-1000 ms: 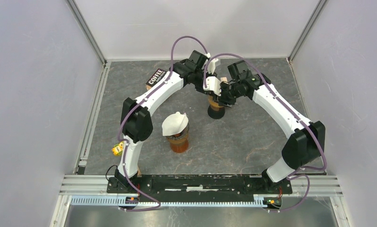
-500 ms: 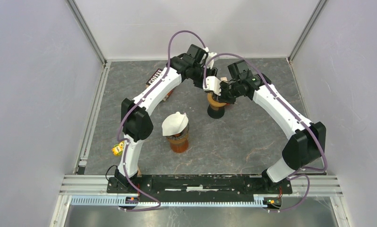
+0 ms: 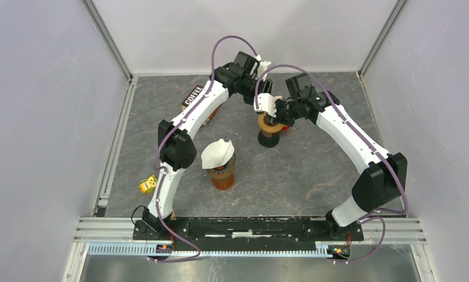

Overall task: Place the coffee filter in the dripper
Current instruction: Place the coffee dripper in the dripper holder.

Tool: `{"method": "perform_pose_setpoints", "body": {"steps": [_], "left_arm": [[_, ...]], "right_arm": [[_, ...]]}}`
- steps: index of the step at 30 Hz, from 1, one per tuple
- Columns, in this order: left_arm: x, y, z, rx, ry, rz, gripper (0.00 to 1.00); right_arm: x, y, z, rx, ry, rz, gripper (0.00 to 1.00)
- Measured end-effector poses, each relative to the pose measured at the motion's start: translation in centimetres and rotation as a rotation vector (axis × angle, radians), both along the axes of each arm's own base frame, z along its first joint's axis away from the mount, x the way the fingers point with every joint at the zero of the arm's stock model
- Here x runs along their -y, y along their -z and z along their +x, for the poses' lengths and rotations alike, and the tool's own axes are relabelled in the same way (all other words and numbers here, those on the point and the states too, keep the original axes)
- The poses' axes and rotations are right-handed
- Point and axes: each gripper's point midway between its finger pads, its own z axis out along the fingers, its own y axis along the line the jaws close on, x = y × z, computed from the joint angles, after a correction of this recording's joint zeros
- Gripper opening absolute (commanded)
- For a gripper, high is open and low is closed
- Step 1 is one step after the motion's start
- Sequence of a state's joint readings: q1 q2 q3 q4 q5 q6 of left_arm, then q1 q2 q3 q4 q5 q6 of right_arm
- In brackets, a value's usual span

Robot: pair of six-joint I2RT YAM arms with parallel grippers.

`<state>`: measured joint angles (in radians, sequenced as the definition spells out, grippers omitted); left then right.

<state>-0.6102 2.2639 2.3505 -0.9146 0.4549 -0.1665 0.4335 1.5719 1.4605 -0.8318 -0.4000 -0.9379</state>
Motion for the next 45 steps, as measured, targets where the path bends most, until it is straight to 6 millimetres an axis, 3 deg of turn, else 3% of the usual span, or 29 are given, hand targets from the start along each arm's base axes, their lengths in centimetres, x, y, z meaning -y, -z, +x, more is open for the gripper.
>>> {"method": "perform_pose_setpoints", "body": {"steps": [3,13,17,22,25,45], "left_arm": [[0.5,1.0,0.0,-0.025,0.017,-0.006,0.51],[0.7,0.0,-0.1,-0.006,0.040,-0.023,0.54],[0.8,-0.5,0.1,0.022,0.057,-0.028,0.41],[0.9,-0.9,0.1,0.043,0.076,-0.032,0.13],[0.7,-0.7,0.3,0.047,0.080,-0.028,0.02],[0.4,-0.3,-0.3,0.123,0.084,-0.073,0.02]], "right_arm": [[-0.1,0.0,0.0,0.008,-0.017,-0.005,0.00],[-0.3,0.1,-0.2,0.026,-0.052,-0.043,0.00],[-0.3,0.1,-0.2,0.026,-0.053,-0.045,0.00],[-0.3,0.1,-0.2,0.024,-0.054,-0.048,0.00],[-0.4,0.1,-0.3,0.025,-0.060,-0.047,0.00],[-1.1,0.9,-0.8,0.080,-0.050,-0.040,0.00]]}}
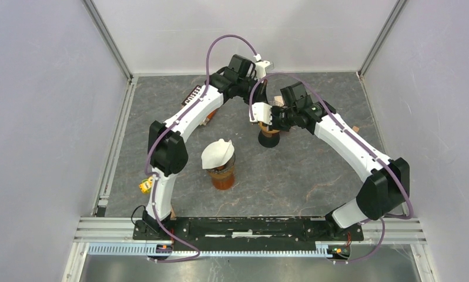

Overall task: Place the coffee filter in the dripper
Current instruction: Place the coffee dripper in the dripper holder.

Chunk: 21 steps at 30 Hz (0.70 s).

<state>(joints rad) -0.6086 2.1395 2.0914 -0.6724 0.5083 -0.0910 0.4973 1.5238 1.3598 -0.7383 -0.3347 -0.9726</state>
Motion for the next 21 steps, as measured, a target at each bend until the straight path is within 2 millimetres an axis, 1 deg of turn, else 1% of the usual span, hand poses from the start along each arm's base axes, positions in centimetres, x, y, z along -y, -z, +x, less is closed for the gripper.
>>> {"method": "perform_pose_setpoints", "body": {"steps": [7,21], "left_arm": [[0.1,0.1,-0.1,0.018,0.000,0.004,0.02],[0.1,0.4,-0.1,0.036,-0.002,0.009,0.02]], "right_arm": [[0.0,0.2,0.0,0.020,0.004,0.016,0.00],[0.1,1.1,0.1,-0.002,-0.001,0.050,0.00]]}}
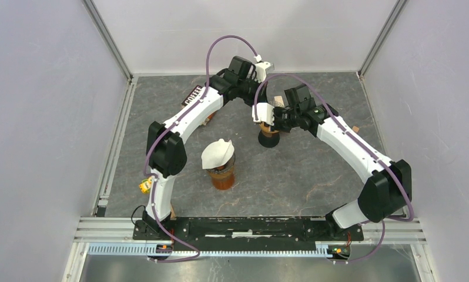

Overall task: Place the coffee filter in the dripper
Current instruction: Place the coffee dripper in the dripper holder.

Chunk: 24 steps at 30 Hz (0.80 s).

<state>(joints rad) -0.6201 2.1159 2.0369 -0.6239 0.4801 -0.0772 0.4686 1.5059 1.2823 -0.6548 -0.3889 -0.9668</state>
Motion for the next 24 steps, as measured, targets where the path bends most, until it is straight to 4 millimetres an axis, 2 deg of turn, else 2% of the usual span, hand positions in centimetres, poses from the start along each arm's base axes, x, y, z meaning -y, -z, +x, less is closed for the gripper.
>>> {"method": "perform_pose_setpoints", "body": {"steps": [24], "left_arm": [[0.01,0.60,0.36,0.064,0.001,-0.008,0.02]], "right_arm": [[-0.11,0.69,0.45,0.004,-0.010,0.031,0.00]]}}
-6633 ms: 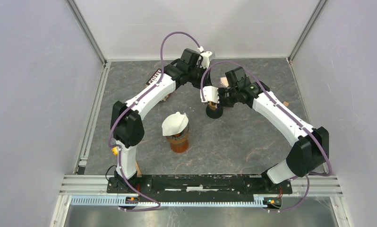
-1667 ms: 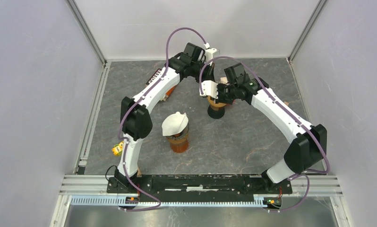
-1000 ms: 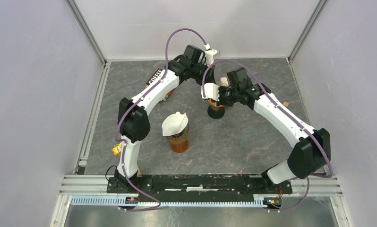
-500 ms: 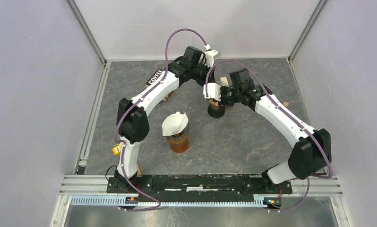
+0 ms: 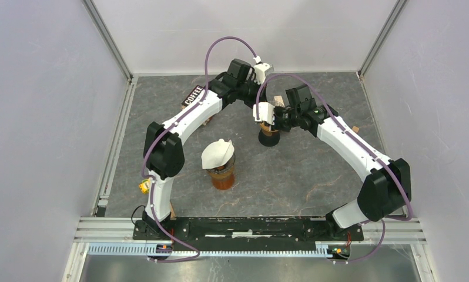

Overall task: Place the coffee filter in the dripper
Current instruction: Place the coffee dripper in the dripper holder.

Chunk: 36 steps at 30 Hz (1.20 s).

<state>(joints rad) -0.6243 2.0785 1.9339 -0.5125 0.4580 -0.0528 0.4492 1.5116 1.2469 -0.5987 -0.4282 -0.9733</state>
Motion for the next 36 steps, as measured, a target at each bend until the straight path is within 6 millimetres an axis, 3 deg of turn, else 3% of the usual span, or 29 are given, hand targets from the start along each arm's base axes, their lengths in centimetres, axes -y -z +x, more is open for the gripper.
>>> {"method": "perform_pose_setpoints", "body": {"steps": [13,17,25,29,36], "left_arm": [[0.0,0.4,0.4,0.010,-0.009,0.001,0.02],[0.0,0.1,0.4,0.011,-0.013,0.004,0.03],[-0.3,-0.2,0.2,-0.023,-0.016,0.064,0.18],[-0.5,0.2,-1.4,-0.071,0.009,0.110,0.26],[-0.5,1.2,-3.0,-0.141,0.030,0.163,0.44]], "right_arm": [[0.0,0.3,0.3,-0.008,0.000,0.010,0.00],[0.0,-0.2,0.4,-0.004,0.001,0.011,0.07],[0.2,-0.7,0.3,-0.064,0.032,-0.002,0.30],[0.5,0.6,-0.1,-0.126,0.052,-0.031,0.37],[1.2,0.3,-1.0,-0.182,0.083,-0.057,0.48]]}}
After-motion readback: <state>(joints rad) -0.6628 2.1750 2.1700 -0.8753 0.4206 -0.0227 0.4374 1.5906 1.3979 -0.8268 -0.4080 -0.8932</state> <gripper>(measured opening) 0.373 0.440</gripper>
